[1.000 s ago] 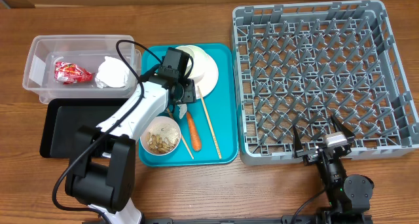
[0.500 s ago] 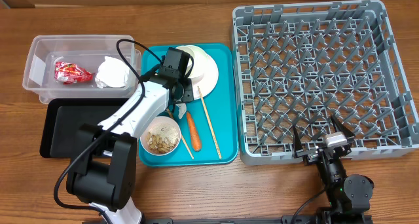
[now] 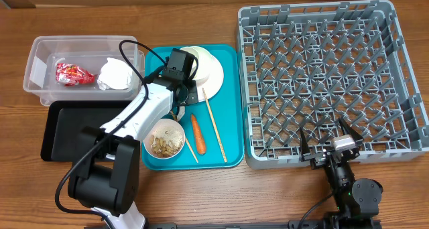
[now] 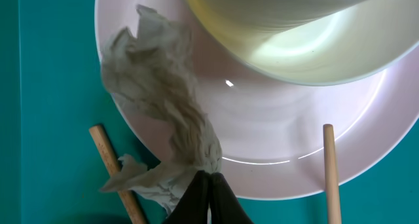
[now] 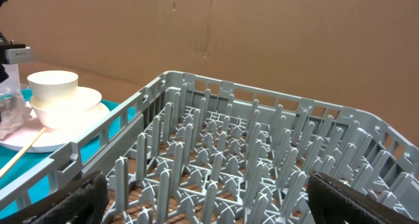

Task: Sort waste into correct bins and load items into the dishwasher
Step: 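Reach the left gripper to the grey tissue by the plate and grasp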

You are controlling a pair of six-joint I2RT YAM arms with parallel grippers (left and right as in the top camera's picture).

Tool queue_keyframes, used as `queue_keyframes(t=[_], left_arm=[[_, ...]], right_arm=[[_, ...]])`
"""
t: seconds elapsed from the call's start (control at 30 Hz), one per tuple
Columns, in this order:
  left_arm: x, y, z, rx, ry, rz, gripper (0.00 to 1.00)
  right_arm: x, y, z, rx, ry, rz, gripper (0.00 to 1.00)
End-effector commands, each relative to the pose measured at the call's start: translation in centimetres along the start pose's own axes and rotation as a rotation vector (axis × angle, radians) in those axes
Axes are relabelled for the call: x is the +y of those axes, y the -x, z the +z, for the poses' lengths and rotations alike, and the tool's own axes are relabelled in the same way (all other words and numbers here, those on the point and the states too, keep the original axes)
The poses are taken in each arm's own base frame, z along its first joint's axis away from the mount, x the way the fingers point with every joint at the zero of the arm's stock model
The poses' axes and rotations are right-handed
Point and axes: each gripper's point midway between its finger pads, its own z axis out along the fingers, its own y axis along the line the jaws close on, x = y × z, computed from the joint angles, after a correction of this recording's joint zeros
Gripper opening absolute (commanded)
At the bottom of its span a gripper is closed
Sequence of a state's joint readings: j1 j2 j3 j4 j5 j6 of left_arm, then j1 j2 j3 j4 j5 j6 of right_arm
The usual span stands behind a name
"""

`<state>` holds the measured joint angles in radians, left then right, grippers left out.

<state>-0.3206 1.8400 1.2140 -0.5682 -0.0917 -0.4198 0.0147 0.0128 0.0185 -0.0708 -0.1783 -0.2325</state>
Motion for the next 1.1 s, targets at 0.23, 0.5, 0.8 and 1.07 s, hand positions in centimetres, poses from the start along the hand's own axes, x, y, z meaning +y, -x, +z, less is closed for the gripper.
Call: queue_keyframes(t=[0.23, 0.5, 0.8, 1.07], left_arm=[[0.45, -0.59, 0.74, 0.016, 0.024, 0.0, 0.24], [0.3, -0.68, 0.73, 0.021, 0.015, 0.021, 0.48], [0.42, -1.26, 0.57, 0.052, 0.018, 0.075, 0.47], [0.75, -1.45, 1.06, 0.059, 0.037, 0.076, 0.46]], right_arm=[[0.03, -0.2, 0.02, -0.002, -0.002, 0.007, 1.0], [0.03, -0.2, 0.02, -0.002, -0.002, 0.007, 1.0], [0.03, -0.2, 0.02, -0.002, -0.002, 0.007, 1.0], [0.03, -0.2, 0.02, -0.002, -0.002, 0.007, 1.0]])
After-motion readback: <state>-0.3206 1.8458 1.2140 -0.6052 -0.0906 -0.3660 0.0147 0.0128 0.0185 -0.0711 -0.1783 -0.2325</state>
